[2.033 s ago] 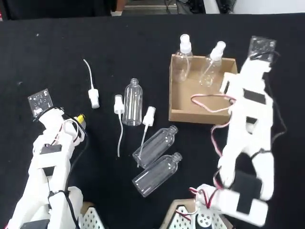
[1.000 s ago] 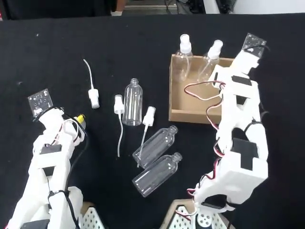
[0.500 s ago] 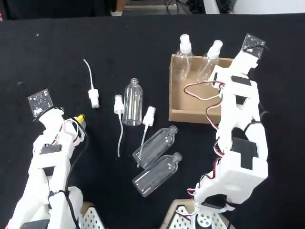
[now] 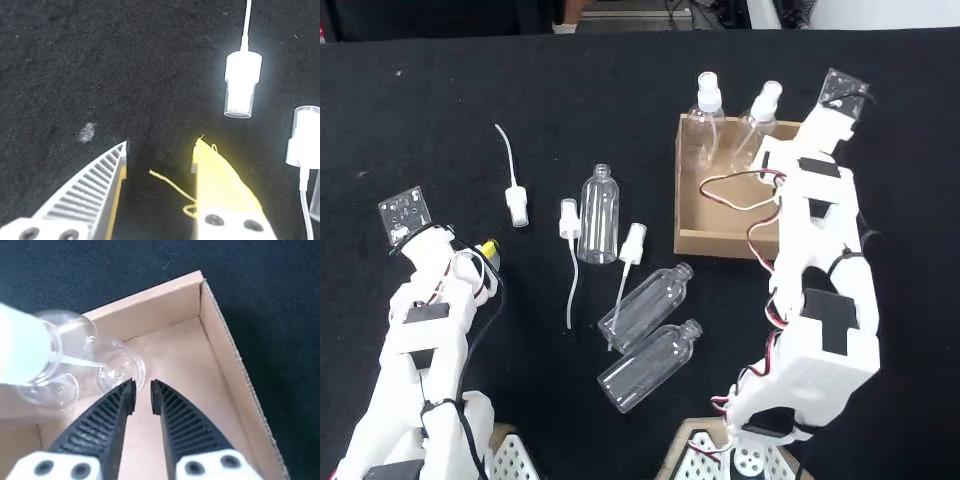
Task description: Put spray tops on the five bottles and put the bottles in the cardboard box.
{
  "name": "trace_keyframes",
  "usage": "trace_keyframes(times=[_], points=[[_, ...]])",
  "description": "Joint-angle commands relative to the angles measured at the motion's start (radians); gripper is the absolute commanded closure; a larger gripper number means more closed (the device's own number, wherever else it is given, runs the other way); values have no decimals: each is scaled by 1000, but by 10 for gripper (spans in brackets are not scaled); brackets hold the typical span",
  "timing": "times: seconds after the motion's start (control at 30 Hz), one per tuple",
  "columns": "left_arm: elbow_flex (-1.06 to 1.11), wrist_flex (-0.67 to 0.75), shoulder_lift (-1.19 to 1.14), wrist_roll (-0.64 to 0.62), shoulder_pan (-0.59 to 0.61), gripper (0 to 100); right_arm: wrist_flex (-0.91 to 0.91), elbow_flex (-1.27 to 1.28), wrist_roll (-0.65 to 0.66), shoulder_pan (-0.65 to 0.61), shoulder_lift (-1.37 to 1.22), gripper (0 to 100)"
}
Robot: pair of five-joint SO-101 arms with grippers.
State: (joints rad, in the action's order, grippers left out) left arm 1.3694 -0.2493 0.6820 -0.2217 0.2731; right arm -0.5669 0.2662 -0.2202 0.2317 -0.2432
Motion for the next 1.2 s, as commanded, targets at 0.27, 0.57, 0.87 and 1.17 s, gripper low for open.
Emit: trace_keyframes(times=[0.27,0.57,0.87,1.17], points=[[-12,18,5,11,-16,794,34,-51,-8,-28,21,986],[-12,18,6,11,-16,794,35,-53,-8,-28,21,985],[-12,18,3,11,-16,794,-55,-53,-9,-23,88,986],[-12,18,3,11,-16,794,-97,-51,-11,6,154,985]])
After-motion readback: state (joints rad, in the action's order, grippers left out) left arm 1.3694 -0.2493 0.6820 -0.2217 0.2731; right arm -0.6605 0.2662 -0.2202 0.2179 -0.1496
